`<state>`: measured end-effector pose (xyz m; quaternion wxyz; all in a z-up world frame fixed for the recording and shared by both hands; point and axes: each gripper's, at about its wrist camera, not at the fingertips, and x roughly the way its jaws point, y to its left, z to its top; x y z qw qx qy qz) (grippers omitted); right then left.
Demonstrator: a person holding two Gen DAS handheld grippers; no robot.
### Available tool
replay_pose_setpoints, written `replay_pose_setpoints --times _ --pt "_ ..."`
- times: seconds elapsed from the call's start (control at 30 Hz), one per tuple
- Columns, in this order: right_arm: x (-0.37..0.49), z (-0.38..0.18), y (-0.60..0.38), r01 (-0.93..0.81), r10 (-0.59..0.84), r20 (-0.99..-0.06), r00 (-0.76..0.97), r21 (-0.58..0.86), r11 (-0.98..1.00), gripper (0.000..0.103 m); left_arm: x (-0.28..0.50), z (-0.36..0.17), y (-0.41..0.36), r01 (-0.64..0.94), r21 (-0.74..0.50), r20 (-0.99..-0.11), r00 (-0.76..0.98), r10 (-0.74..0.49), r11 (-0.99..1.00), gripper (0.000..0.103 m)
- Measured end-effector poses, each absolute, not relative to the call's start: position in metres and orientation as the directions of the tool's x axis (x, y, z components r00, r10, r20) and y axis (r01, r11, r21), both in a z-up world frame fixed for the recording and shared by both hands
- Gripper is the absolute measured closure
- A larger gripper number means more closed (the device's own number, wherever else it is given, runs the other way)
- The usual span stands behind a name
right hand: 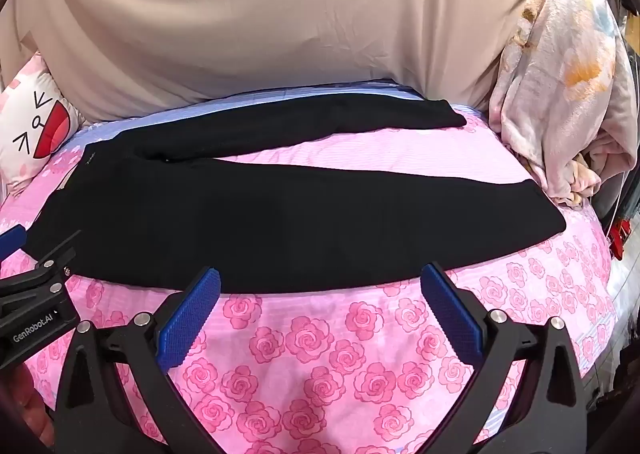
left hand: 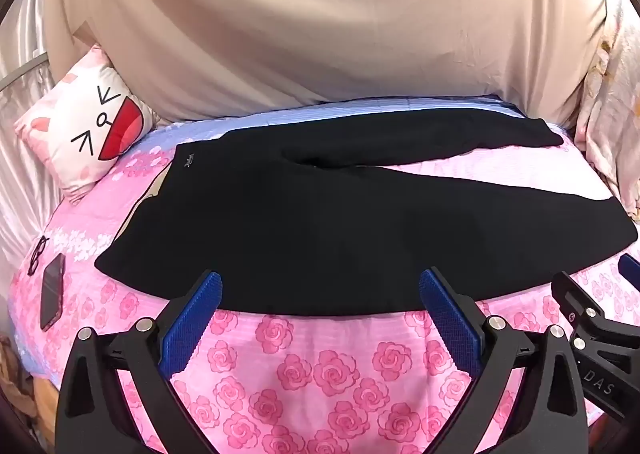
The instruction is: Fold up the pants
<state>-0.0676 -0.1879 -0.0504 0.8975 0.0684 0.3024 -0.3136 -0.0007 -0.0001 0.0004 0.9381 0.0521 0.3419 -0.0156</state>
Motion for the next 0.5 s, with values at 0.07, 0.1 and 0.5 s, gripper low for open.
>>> replay_pose_setpoints --times 0.07,0.1,0.5 --pt "-0.067 -0.050 -0.188 0.603 -0.521 -0.578 0.628 -0.062 0.795 0.005 -0.002 0.001 -0.001 0.069 0.097 -0.639 0.769 0.009 0.993 0.006" --pt "-0.067 -0.049 -0.189 0.602 -0.521 -0.578 0.628 -0.063 0.796 0.005 0.000 -0.003 -0.004 0.075 0.099 -0.656 0.755 0.008 0.992 0.006" --pt "-0.058 -0.050 -0.190 0.604 -0.521 -0.587 0.620 -0.066 0.794 0.005 0.004 -0.018 -0.017 0.089 0.104 -0.665 0.746 0.003 0.991 0.006"
